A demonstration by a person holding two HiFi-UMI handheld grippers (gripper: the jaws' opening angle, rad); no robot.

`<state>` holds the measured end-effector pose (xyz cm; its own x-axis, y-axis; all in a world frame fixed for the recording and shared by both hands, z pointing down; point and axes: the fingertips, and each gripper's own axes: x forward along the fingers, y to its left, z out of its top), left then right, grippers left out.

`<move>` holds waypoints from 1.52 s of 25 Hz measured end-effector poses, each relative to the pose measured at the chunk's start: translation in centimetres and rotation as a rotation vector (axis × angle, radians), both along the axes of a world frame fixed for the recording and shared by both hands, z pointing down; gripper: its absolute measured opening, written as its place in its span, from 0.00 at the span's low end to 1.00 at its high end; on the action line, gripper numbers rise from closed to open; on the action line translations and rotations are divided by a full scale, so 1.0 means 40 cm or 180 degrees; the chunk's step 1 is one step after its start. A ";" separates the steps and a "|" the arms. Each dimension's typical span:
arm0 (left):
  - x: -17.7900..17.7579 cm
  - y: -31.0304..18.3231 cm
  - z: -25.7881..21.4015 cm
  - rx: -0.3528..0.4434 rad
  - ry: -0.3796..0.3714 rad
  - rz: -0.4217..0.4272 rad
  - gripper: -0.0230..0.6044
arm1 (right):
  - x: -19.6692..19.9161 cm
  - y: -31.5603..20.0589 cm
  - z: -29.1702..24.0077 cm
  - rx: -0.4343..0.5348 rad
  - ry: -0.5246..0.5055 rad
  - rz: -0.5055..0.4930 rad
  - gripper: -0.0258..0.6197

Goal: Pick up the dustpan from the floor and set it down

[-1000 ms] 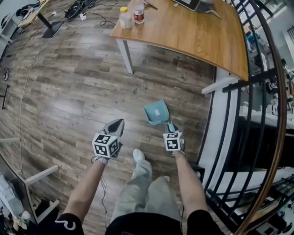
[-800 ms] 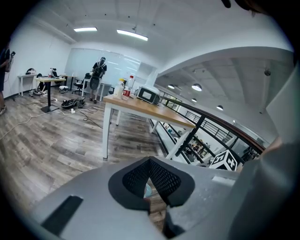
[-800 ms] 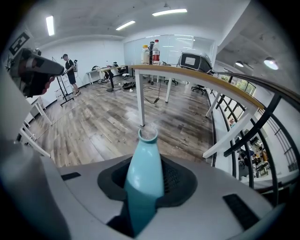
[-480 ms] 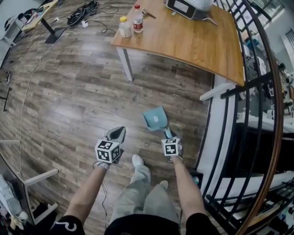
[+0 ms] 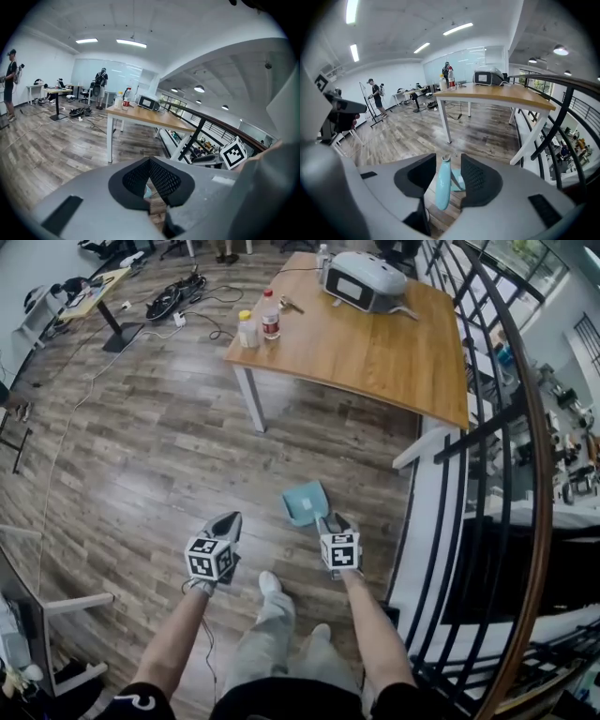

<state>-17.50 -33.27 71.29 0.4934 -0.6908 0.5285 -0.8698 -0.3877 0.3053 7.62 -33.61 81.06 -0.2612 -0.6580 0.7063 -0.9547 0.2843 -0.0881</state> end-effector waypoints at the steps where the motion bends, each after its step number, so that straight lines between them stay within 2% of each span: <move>1: 0.010 0.018 -0.022 0.0028 -0.0010 -0.0020 0.03 | 0.013 0.008 -0.034 0.0054 -0.0025 0.0003 0.28; 7: 0.050 0.185 -0.144 0.0183 -0.0025 -0.0183 0.03 | 0.089 0.104 -0.259 0.0407 -0.0199 0.0041 0.18; 11: 0.101 0.298 -0.227 0.0335 -0.0053 -0.0234 0.03 | 0.141 0.188 -0.382 0.0582 -0.0263 -0.0009 0.07; 14: 0.152 0.378 -0.295 0.0452 -0.0066 -0.0230 0.03 | 0.177 0.262 -0.466 0.0705 -0.0299 -0.0058 0.04; 19: 0.233 0.492 -0.390 0.0600 -0.0056 -0.0226 0.03 | 0.216 0.371 -0.593 0.0854 -0.0433 -0.0231 0.04; 23: 0.260 0.586 -0.439 0.0682 -0.0029 -0.0285 0.03 | 0.237 0.464 -0.665 0.0935 -0.0478 -0.0298 0.03; 29: 0.255 0.686 -0.502 0.0767 0.0028 -0.0422 0.03 | 0.241 0.572 -0.737 0.0968 -0.0531 -0.0427 0.03; 38: 0.233 0.763 -0.555 0.0842 0.0037 -0.0569 0.03 | 0.237 0.640 -0.787 0.1111 -0.0509 -0.0567 0.03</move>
<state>-8.19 -2.74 49.11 0.3569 -0.8798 0.3139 -0.9283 -0.2964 0.2246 17.09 -8.01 49.57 -0.4807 -0.7852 0.3905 -0.8700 0.4827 -0.1004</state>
